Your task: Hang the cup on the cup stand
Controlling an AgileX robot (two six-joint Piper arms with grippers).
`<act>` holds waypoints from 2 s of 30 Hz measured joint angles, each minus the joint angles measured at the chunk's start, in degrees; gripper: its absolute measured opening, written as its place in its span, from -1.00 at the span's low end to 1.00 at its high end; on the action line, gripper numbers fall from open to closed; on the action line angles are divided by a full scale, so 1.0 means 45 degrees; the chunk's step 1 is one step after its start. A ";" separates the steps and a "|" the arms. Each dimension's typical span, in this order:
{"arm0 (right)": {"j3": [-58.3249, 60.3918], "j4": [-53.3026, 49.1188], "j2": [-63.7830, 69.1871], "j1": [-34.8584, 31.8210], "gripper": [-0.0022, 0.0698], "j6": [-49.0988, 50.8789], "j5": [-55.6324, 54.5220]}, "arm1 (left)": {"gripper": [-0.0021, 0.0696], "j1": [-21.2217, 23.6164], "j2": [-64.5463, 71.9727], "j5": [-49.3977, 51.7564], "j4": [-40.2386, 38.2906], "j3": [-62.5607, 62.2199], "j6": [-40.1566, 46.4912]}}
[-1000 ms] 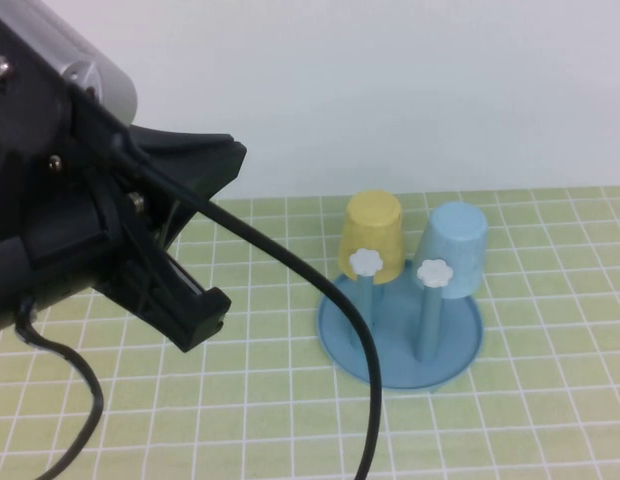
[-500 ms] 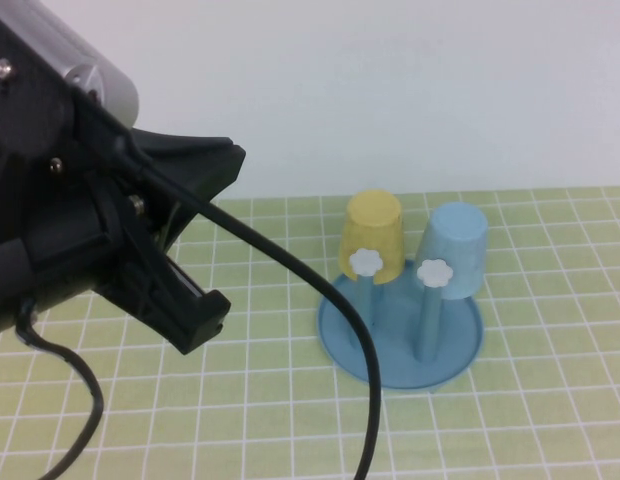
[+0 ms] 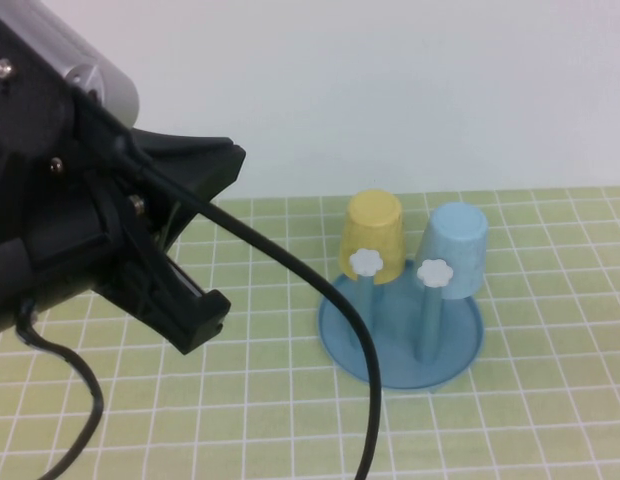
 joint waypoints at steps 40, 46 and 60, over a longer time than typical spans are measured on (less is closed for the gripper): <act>0.0562 0.8187 -0.0830 -0.0414 -0.93 -0.6692 0.6371 | -0.94 0.9642 -0.4474 0.0433 -0.0972 0.0427 -0.0418; 0.0850 1.2784 -0.2416 -0.0769 -0.93 -1.2758 0.8006 | -0.94 1.0129 -0.5989 0.0434 -0.3021 0.1832 -0.0820; 0.3831 2.2554 -0.5500 -0.2240 -0.93 -2.4035 0.9167 | -0.94 1.0587 -1.0359 -0.1711 -0.3530 0.9705 -0.0188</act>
